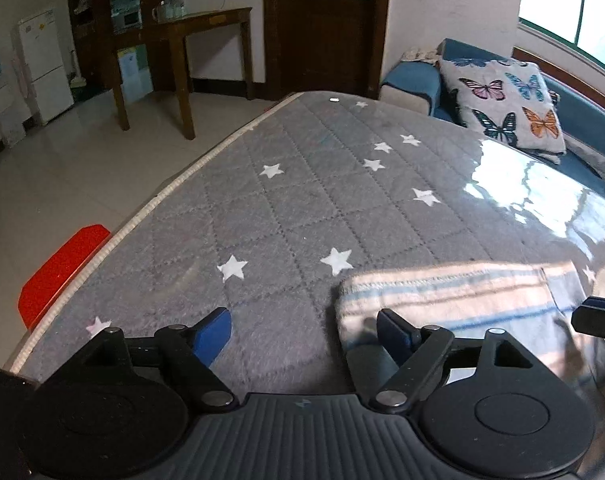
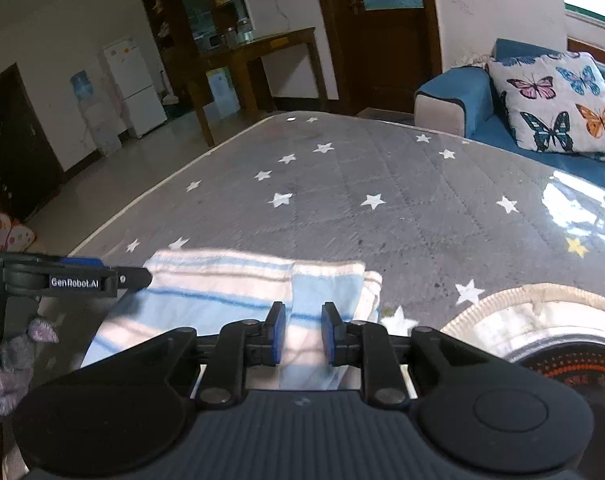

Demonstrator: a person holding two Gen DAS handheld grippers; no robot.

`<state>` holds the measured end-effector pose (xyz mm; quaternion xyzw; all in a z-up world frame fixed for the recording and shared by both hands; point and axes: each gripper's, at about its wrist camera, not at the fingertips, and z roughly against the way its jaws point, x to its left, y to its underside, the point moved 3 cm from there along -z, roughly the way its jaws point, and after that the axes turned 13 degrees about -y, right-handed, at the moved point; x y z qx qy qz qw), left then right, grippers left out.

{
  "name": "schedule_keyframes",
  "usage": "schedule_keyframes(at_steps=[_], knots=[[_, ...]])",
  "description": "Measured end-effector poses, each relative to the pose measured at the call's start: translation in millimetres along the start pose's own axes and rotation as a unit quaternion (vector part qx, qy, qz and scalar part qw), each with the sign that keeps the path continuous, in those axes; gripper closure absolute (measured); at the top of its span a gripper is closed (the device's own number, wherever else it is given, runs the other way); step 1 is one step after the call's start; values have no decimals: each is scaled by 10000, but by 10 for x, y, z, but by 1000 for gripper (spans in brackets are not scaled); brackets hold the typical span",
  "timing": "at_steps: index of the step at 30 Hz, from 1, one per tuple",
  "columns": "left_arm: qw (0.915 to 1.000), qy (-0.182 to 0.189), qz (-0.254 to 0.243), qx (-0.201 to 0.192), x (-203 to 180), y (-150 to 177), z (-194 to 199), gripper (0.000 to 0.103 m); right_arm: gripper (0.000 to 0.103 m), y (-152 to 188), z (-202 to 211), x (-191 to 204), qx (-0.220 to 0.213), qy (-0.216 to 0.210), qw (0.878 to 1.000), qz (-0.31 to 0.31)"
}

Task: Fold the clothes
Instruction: 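Lower the bundle onto the table and open both grippers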

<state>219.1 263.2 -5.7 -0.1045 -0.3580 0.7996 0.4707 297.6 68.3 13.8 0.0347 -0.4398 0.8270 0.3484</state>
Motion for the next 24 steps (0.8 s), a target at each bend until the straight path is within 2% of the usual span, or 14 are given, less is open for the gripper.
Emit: schedule_keyframes(at_steps=[2,10,17,24], knots=[[10000,2,-93,-3,2,51,23,18,78,37,38,45,74,-30,9999,80],[9999,-124,-98,2,117,166,59,16,78,270,163,280,414,-149,9981,429],[9999,16,-85,-72,211,306,275,16,78,510,403,416,443,-225,9971,576],[9997,214,-114,-33,258,577,522,15,76,745,568,490,539,-92,9950,840]])
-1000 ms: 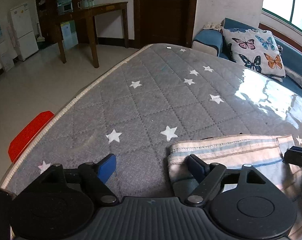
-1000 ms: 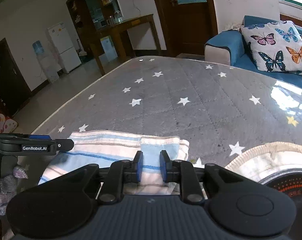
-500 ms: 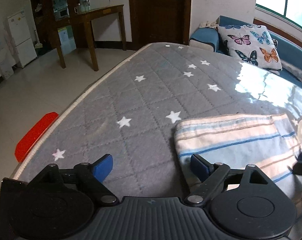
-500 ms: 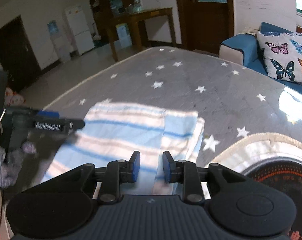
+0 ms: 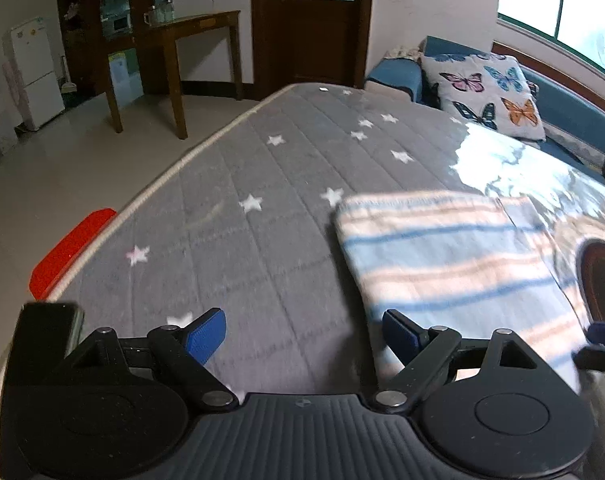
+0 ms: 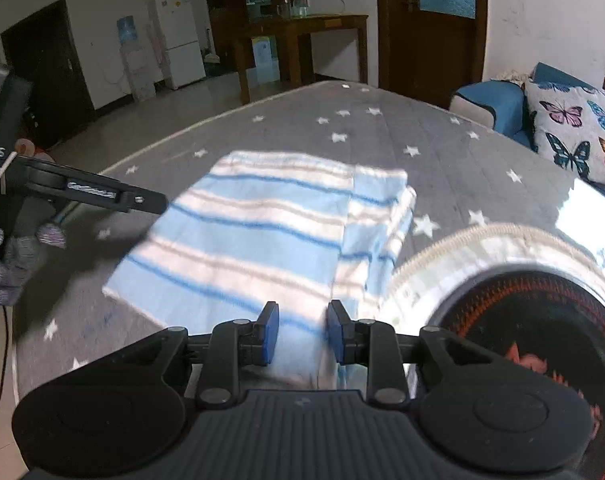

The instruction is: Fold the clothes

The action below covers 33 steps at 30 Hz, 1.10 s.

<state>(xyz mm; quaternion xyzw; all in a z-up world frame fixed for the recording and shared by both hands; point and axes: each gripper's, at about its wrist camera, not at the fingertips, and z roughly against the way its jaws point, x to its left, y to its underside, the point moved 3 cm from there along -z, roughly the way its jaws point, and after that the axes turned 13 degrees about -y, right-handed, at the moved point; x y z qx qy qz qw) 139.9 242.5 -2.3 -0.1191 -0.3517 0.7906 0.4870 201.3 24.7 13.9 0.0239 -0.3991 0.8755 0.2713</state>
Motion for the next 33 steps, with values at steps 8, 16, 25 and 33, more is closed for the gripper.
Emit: schedule_keyframes(at_steps=[8,16,25,33], knots=[[9999,3,-127,50,-7,233,139,15,73,121,90,25,-167,51,9998,-87],[10000,-23,-56,69,40,397,283,10,65,203,143,97,-263,215,9994,-46],[9999,-25,-106,-101,-4,574,499,0,38,312,248,261,-388,210,9990,-105],[9998,26,-67,-179,-45,653,616,0,24,465,316,463,-335,263,9991,22]])
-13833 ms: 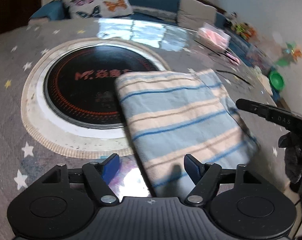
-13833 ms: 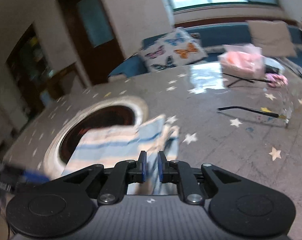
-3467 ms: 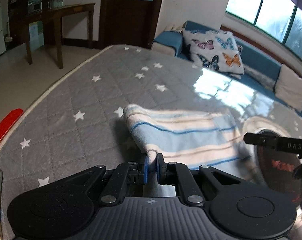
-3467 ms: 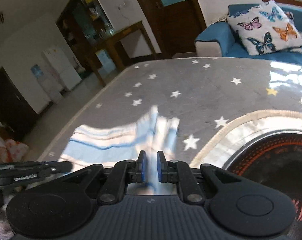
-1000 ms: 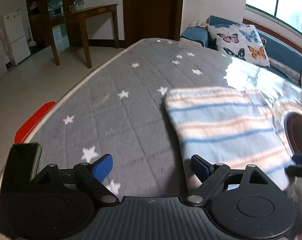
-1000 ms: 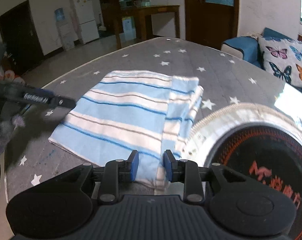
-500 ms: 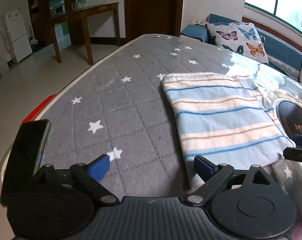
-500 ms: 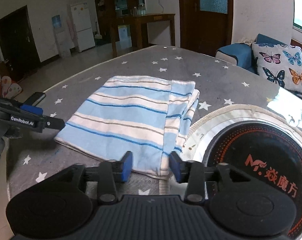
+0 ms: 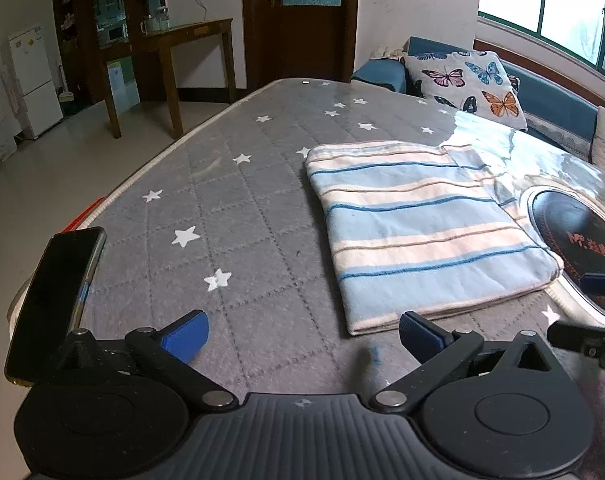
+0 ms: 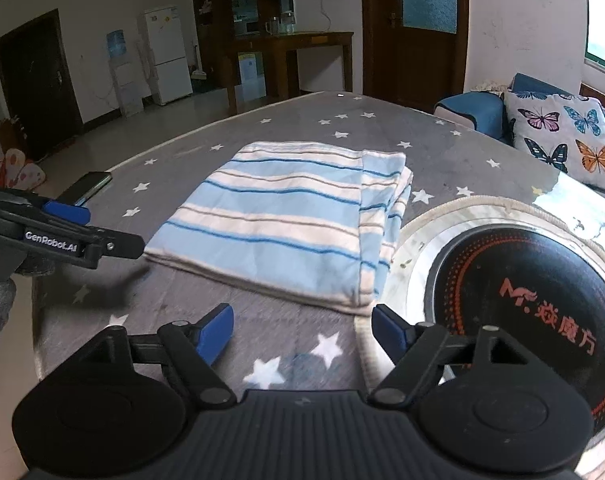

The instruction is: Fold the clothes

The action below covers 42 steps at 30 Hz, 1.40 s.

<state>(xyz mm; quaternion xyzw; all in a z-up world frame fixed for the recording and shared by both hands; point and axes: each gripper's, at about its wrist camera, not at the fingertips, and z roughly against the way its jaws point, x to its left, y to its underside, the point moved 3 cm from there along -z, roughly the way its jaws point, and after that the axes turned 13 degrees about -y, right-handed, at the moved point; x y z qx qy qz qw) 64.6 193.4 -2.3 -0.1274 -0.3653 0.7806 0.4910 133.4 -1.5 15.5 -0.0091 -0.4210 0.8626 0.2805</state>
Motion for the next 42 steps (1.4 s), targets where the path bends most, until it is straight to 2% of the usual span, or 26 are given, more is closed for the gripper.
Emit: schedule_keyframes(at_steps=[11,20,25,42], knots=[[9996,87,-5,-252,-80,120,212,0,14,112,91,156,-201,73,9996,-156],[9996,-64,-59,-256,-139,183,316,0,0,168,188,274,-419,188,9988,-146],[9997,-84,-64,-205,-162,254,326,0,0,204,213,289,-487,409,9978,-168],[9998,-150,-60,-120,-275,436,347,0,0,359,211,328,-490,445,9969,-426]])
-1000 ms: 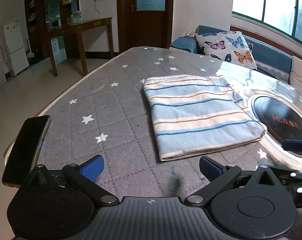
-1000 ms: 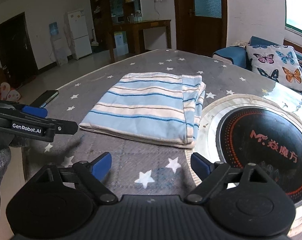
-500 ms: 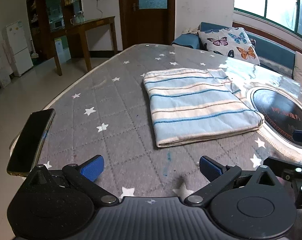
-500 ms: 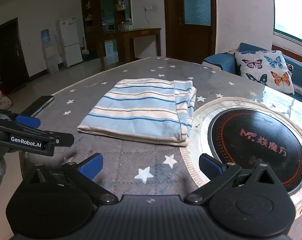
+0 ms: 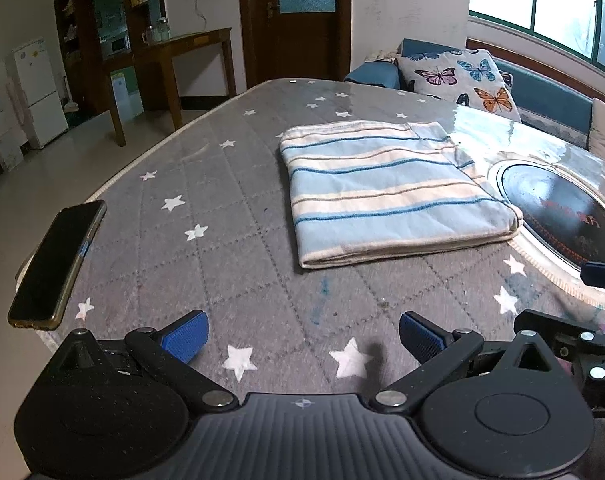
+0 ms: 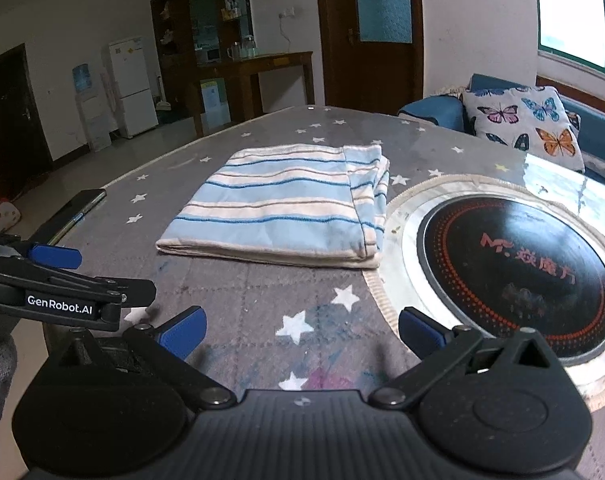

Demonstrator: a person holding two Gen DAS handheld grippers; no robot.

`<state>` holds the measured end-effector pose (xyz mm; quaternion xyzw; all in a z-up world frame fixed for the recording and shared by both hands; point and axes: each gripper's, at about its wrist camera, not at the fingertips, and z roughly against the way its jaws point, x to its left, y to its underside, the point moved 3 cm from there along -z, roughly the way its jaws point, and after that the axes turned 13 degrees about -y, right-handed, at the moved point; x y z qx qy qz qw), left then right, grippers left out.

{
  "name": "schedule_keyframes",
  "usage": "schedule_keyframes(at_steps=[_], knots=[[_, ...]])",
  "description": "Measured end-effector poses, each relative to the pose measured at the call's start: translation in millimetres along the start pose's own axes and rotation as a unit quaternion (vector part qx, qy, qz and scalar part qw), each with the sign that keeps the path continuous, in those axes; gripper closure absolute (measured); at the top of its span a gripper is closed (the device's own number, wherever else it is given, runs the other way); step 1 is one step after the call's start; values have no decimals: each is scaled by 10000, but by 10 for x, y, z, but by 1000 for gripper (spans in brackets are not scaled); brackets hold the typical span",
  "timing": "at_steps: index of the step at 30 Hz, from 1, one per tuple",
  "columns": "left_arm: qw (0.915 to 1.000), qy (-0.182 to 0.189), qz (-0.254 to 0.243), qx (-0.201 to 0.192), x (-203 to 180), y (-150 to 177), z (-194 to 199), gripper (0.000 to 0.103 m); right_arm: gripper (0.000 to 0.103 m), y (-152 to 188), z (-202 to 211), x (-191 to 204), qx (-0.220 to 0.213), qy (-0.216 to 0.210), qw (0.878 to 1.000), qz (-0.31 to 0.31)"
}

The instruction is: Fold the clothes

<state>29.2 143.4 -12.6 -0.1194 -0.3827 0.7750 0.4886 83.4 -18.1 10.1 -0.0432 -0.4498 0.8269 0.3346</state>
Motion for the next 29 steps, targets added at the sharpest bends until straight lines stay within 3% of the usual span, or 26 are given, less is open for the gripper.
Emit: schedule_keyframes(at_steps=[29], knots=[[10000,-1,-28,28,-76,46,55,0,0,82,29,7,42,23,9999,-112]])
